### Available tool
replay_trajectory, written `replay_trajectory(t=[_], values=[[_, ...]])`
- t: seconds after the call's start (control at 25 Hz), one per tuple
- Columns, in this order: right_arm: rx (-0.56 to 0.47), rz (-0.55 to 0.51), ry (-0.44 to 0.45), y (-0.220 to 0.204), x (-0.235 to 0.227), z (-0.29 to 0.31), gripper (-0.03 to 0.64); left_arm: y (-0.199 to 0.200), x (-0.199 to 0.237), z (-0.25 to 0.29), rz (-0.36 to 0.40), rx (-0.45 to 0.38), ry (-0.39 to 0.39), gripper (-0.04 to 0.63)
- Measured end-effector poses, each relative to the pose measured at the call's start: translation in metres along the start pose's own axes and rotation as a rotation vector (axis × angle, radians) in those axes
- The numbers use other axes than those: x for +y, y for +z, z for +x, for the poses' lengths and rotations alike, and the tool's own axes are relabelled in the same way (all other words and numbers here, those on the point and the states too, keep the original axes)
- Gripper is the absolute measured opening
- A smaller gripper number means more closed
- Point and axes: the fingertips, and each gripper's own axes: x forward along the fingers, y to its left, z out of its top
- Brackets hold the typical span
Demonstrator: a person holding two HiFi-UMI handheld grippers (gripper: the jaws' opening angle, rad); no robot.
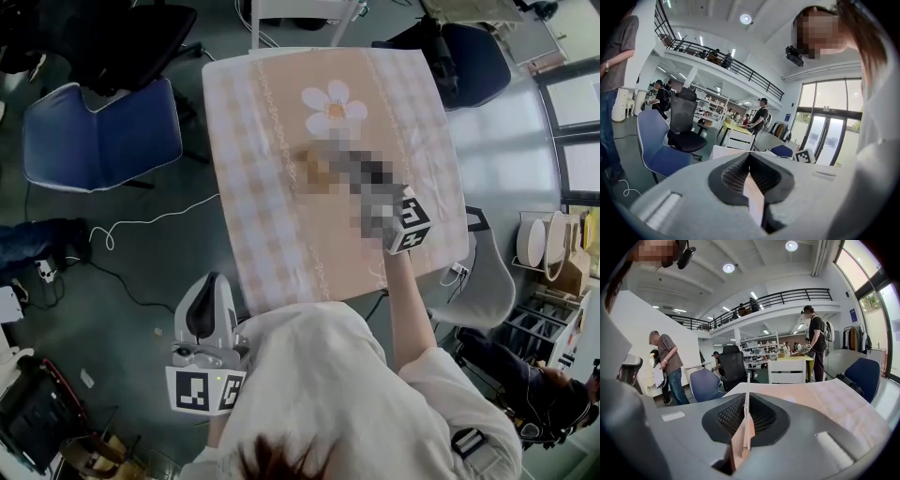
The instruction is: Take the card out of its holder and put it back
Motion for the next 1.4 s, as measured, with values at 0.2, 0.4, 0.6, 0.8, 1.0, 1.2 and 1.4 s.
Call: replay_trajectory(t=[0.2,0.4,0.6,0.8,1.0,1.2,1.4], values=[[0.000,0.012,0.006,-0.003,-0.003,0.003,0.018,-0.001,-0.001,0.001,0.000,0.004,-0.001,0.000],[-0.005,0.016,0.012,-0.005,-0.003,0.003,0.018,-0.001,-0.001,0.002,0.000,0.001,-0.005,0.000],[0.010,0.010,0.019,-0.011,-0.002,0.008,0.018,-0.002,-0.002,0.003,0.000,0.003,-0.009,0.000],[0.059,0.001,0.023,-0.027,0.001,0.015,0.018,0.001,-0.002,0.001,0.001,-0.002,-0.006,0.000],[0.070,0.003,0.018,-0.036,0.002,0.020,0.018,0.002,0.001,0.000,0.002,-0.004,0.001,0.000],[0.072,0.013,0.028,-0.038,0.000,0.021,0.018,0.001,-0.001,0.001,0.002,-0.002,-0.004,0.000],[0.063,0.018,0.027,-0.041,0.000,0.022,0.018,0.001,-0.002,0.003,0.005,-0.004,-0.011,0.000]])
